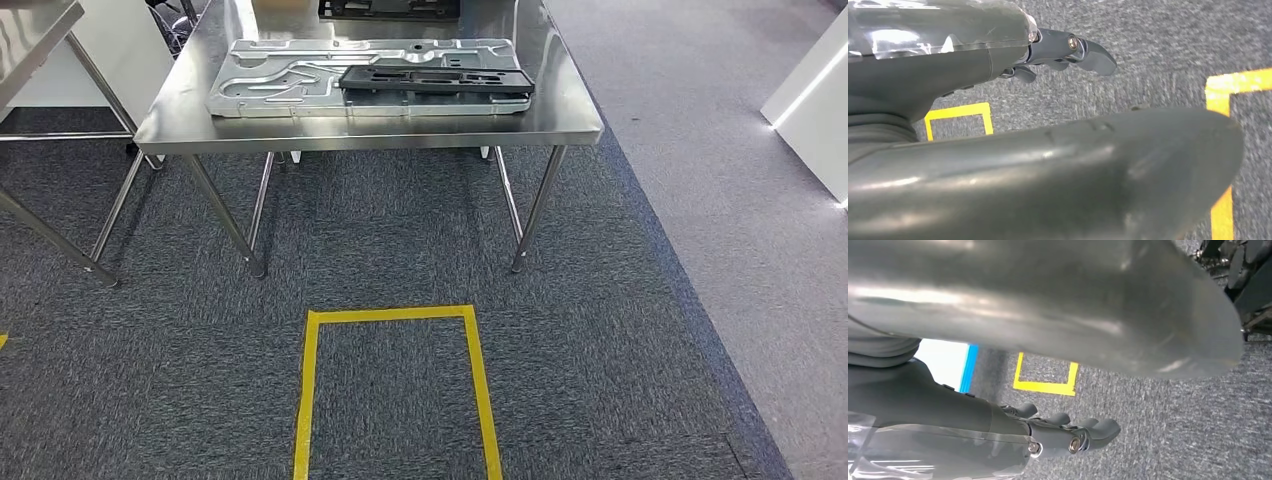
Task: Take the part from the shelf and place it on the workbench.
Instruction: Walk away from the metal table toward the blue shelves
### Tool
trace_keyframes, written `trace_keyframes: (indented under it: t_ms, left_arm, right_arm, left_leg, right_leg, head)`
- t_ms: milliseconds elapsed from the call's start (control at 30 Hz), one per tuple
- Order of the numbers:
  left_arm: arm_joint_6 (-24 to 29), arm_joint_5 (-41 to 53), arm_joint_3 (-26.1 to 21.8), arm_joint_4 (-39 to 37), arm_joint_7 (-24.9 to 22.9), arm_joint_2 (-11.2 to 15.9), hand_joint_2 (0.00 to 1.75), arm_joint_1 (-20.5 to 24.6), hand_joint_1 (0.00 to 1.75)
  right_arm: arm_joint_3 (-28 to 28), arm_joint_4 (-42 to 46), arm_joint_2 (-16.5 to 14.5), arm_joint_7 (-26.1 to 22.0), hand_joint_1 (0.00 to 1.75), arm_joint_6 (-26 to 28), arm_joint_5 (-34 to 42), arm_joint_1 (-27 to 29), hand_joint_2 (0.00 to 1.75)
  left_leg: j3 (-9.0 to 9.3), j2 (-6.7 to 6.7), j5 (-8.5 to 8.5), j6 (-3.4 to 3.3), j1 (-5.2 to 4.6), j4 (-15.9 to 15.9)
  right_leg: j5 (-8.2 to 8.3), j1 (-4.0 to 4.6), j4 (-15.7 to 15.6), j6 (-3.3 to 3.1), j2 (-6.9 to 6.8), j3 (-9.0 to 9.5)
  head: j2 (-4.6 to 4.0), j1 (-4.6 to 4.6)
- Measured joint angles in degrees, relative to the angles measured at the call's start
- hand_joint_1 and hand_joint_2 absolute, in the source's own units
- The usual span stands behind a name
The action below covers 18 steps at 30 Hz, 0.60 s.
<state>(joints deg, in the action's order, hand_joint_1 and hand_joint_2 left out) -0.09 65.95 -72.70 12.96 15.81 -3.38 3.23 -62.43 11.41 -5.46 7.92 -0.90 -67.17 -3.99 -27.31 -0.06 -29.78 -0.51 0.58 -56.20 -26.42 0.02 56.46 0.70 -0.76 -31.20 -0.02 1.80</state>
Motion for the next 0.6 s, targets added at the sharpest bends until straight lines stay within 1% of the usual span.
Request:
trace_keyframes:
  t_ms: [33,67,100,133,167,200,233,267,300,333,367,400,433,467,500,533,600]
  left_arm:
    - [0.21,-0.10,-0.06,0.00,0.02,-0.01,0.00,-0.03,0.00]
    - [0.42,-0.21,-0.10,0.00,0.05,-0.02,0.00,-0.04,0.00]
    - [0.64,-0.33,-0.14,0.00,0.09,-0.04,0.00,-0.03,0.00]
    - [0.90,-0.44,-0.16,0.00,0.12,-0.05,0.00,0.00,0.00]
    - [1.17,-0.52,-0.18,0.00,0.13,-0.04,0.00,0.01,0.00]
    - [1.44,-0.58,-0.20,0.00,0.08,-0.04,0.00,0.00,0.00]
    - [1.68,-0.61,-0.22,0.00,-0.01,-0.03,0.00,-0.01,0.00]
    - [1.86,-0.62,-0.24,0.00,-0.11,-0.03,0.00,-0.02,0.00]
    - [1.98,-0.63,-0.26,0.00,-0.22,-0.03,0.00,-0.01,0.00]
    - [2.03,-0.62,-0.28,0.00,-0.32,-0.03,0.00,0.00,0.00]
    - [2.04,-0.61,-0.28,-0.01,-0.42,-0.07,0.00,0.01,0.00]
    - [2.05,-0.60,-0.28,-0.01,-0.51,-0.10,0.00,0.05,0.00]
    - [2.06,-0.60,-0.28,-0.02,-0.58,-0.13,0.00,0.07,0.00]
    - [2.07,-0.60,-0.29,-0.02,-0.61,-0.12,0.00,0.09,0.00]
    - [2.05,-0.60,-0.30,-0.02,-0.58,-0.09,0.00,0.11,0.00]
    - [2.04,-0.60,-0.32,-0.02,-0.46,-0.05,0.44,0.13,0.00]
    - [1.96,-0.62,-0.38,-0.02,-0.03,-0.06,1.31,0.16,0.00]
  right_arm:
    - [-0.02,0.00,0.01,0.09,0.00,0.33,0.10,-0.02,0.00]
    - [-0.07,0.00,0.01,0.11,0.00,0.72,0.27,-0.02,0.00]
    - [-0.14,-0.01,0.01,0.08,0.00,1.08,0.49,-0.01,0.00]
    - [-0.24,-0.02,0.00,0.05,0.00,1.34,0.70,0.01,0.44]
    - [-0.33,-0.03,-0.03,0.03,0.00,1.53,0.92,0.03,0.87]
    - [-0.43,-0.04,-0.06,0.00,0.00,1.63,1.11,0.06,1.31]
    - [-0.53,-0.04,-0.09,-0.04,0.00,1.68,1.28,0.10,1.75]
    - [-0.66,-0.04,-0.10,-0.09,0.00,1.74,1.42,0.14,1.75]
    - [-0.80,-0.04,-0.11,-0.12,0.00,1.77,1.52,0.18,1.75]
    - [-0.93,-0.04,-0.11,-0.08,0.00,1.81,1.58,0.18,1.75]
    - [-1.06,-0.04,-0.10,-0.03,0.00,1.82,1.63,0.16,1.75]
    - [-1.18,-0.04,-0.10,0.05,0.00,1.82,1.65,0.14,1.75]
    - [-1.27,-0.05,-0.11,0.18,0.00,1.82,1.66,0.10,1.75]
    - [-1.34,-0.05,-0.16,0.49,0.00,1.90,1.61,0.08,1.75]
    - [-1.37,-0.06,-0.22,0.95,0.00,2.06,1.52,0.08,1.75]
    - [-1.38,-0.07,-0.28,1.49,0.00,2.23,1.43,0.10,1.75]
    - [-1.39,-0.07,-0.33,2.23,0.00,2.51,1.27,0.18,0.87]
  left_leg:
    - [-0.20,0.07,0.18,-0.42,0.07,0.15]
    - [-0.37,0.14,0.45,-0.87,0.14,0.27]
    - [-0.56,0.21,0.76,-1.32,0.20,0.40]
    - [-0.82,0.28,1.02,-1.63,0.21,0.44]
    - [-1.14,0.30,1.23,-1.81,0.15,0.41]
    - [-1.43,0.32,1.40,-1.87,0.08,0.36]
    - [-1.68,0.34,1.53,-1.89,0.01,0.29]
    - [-1.83,0.34,1.62,-1.88,-0.03,0.21]
    - [-1.88,0.33,1.65,-1.85,-0.07,0.13]
    - [-1.81,0.31,1.66,-1.81,-0.09,0.07]
    - [-1.76,0.30,1.65,-1.69,-0.15,0.02]
    - [-1.78,0.27,1.64,-1.47,-0.27,-0.09]
    - [-1.90,0.28,1.57,-1.28,-0.41,-0.27]
    - [-2.10,0.29,1.53,-1.16,-0.54,-0.42]
    - [-2.25,0.33,1.48,-1.05,-0.58,-0.55]
    - [-2.33,0.37,1.45,-1.00,-0.56,-0.59]
    - [-2.31,0.41,1.57,-0.73,-0.41,-0.46]
  right_leg:
    - [-0.04,-0.09,0.23,0.34,0.06,-0.14]
    - [-0.73,-0.17,1.08,0.66,0.15,-0.54]
    - [-2.16,-0.25,3.04,0.94,0.27,-1.41]
    - [-4.20,-0.38,6.15,1.17,0.40,-2.80]
    - [-6.43,-0.44,10.00,1.34,0.47,-4.53]
    - [-8.12,-0.54,13.76,1.48,0.50,-6.17]
    - [-8.85,-0.62,16.20,1.55,0.50,-7.13]
    - [-8.48,-0.68,16.67,1.55,0.50,-7.12]
    - [-7.10,-0.71,14.89,1.44,0.50,-5.97]
    - [-5.11,-0.69,11.26,1.19,0.51,-3.93]
    - [-3.34,-0.57,6.97,0.81,0.53,-1.65]
    - [-2.10,-0.44,3.23,0.45,0.53,0.20]
    - [-1.45,-0.36,0.76,0.28,0.53,1.28]
    - [-1.38,-0.28,-0.37,0.25,0.56,1.65]
    - [-1.37,-0.28,-0.61,0.36,0.57,1.61]
    - [-1.35,-0.26,-0.59,0.44,0.61,1.55]
    - [-1.39,-0.11,-0.49,0.26,0.63,1.46]
  head:
    - [0.00,-0.01]
    - [0.00,-0.01]
    - [0.00,-0.01]
    - [0.00,-0.01]
    - [0.00,-0.01]
    - [0.00,-0.01]
    - [0.00,-0.01]
    - [0.00,-0.01]
    - [0.00,-0.01]
    - [0.00,-0.01]
    - [0.00,-0.01]
    - [0.00,-0.01]
    - [0.00,0.00]
    - [0.00,0.00]
    - [0.00,0.00]
    - [0.00,0.00]
    - [0.00,-0.01]
